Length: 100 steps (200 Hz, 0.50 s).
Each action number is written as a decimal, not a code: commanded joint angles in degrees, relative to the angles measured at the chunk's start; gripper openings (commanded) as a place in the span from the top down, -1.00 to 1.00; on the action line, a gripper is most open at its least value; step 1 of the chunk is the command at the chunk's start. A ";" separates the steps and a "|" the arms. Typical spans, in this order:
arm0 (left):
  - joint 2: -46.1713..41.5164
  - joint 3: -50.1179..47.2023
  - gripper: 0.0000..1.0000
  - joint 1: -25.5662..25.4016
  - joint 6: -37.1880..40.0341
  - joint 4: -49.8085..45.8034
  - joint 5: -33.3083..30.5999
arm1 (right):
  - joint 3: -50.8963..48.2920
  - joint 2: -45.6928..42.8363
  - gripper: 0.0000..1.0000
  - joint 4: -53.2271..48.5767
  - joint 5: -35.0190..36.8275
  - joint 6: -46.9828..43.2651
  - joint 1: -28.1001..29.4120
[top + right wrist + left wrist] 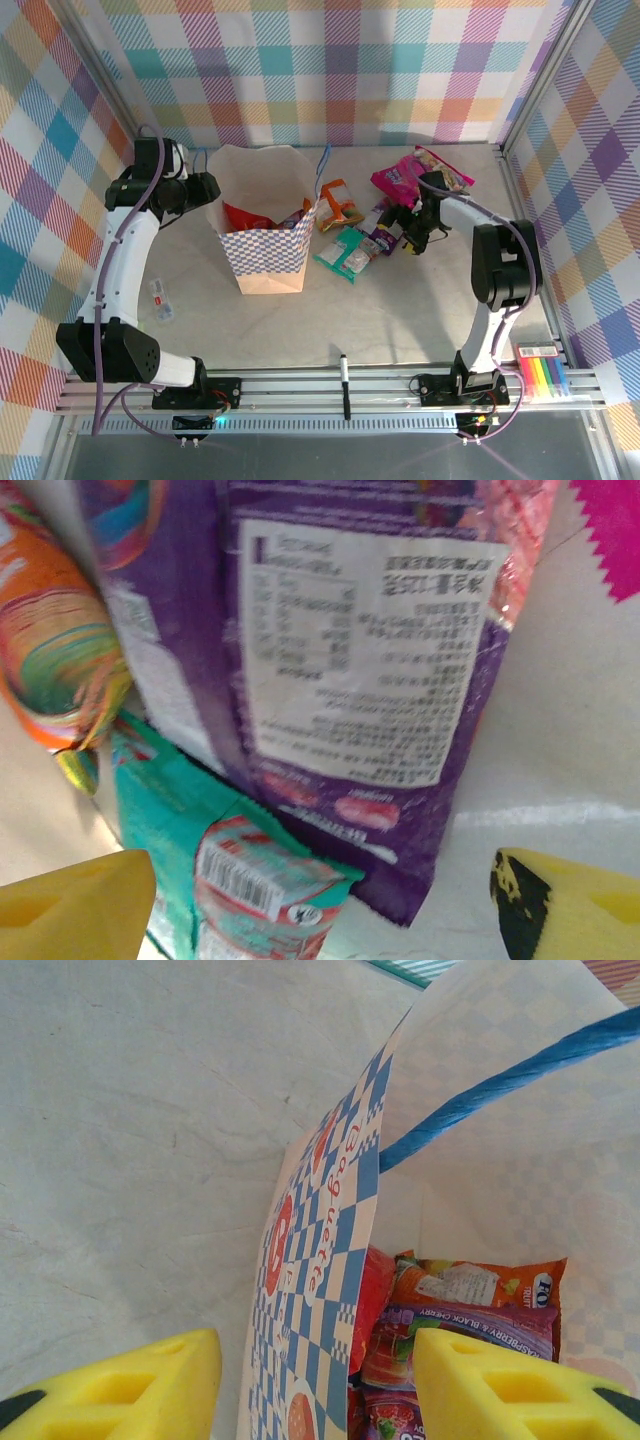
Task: Place the snacks into the paper bag
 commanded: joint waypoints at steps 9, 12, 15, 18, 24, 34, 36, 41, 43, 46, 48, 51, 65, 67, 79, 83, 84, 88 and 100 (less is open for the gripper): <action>0.81 -0.77 -0.06 -0.50 0.97 1.22 -0.65 | 1.78 2.24 -0.78 0.05 0.50 0.05 -0.49; 0.91 -0.73 -0.07 -0.46 1.05 1.16 -0.71 | 1.80 2.46 -0.78 0.11 0.50 0.04 -0.49; 0.98 -0.58 -0.07 -0.45 1.12 1.16 -0.78 | 1.92 2.64 -0.78 0.15 0.50 0.11 -0.49; 1.05 -0.48 -0.07 -0.50 1.14 1.16 -0.82 | 2.03 2.83 -0.79 0.26 0.50 0.21 -0.49; 1.30 -0.30 -0.07 -0.48 1.23 1.07 -0.82 | 2.11 3.21 -0.79 0.39 0.37 0.21 -0.49; 1.49 0.00 -0.07 -0.46 1.37 1.07 -0.62 | 2.32 3.87 -0.79 1.04 -0.15 0.38 -0.49; 1.51 0.03 -0.07 -0.48 1.40 1.07 -0.60 | 2.39 4.04 -0.79 1.13 -0.26 0.49 -0.54; 1.60 0.12 -0.07 -0.54 1.61 1.07 -0.24 | 2.50 4.35 -0.79 1.28 -0.45 0.65 -0.50; 1.64 0.15 -0.07 -0.52 1.66 1.11 -0.04 | 2.59 4.42 -0.79 1.34 -0.53 0.73 -0.49; 1.61 0.19 -0.07 -0.51 1.89 1.12 0.27 | 2.69 4.65 -0.79 1.36 -0.63 0.78 -0.50; 1.60 0.17 -0.07 -0.47 2.17 1.08 0.53 | 2.73 4.78 -0.79 1.43 -0.70 0.85 -0.50; 1.60 0.23 -0.06 -0.45 2.57 1.07 0.89 | 2.82 4.94 -0.79 1.45 -0.73 0.92 -0.57; 1.73 0.65 -0.07 -0.80 4.69 0.29 1.83 | 3.11 5.59 -0.77 1.43 -0.67 1.13 -0.52; 1.77 0.77 -0.07 -0.87 4.91 0.10 1.75 | 3.10 5.66 -0.77 1.51 -0.71 1.14 -0.48; 2.08 1.28 -0.07 -1.32 5.92 -1.13 0.83 | 3.05 5.96 -0.77 1.70 -0.77 1.22 -0.41; 2.12 1.49 -0.07 -1.41 6.10 -1.56 0.58 | 3.09 6.05 -0.77 1.78 -0.90 1.23 -0.41; 2.12 1.53 -0.07 -1.50 6.17 -1.65 0.53 | 3.06 6.10 -0.77 1.83 -0.90 1.23 -0.41; 2.21 1.65 -0.07 -1.51 6.16 -1.93 0.26 | 3.03 6.21 -0.77 1.85 -0.91 1.23 -0.41; 2.22 1.66 -0.07 -1.65 6.24 -2.25 -0.03 | 2.91 6.41 -0.76 2.10 -0.89 1.38 -0.32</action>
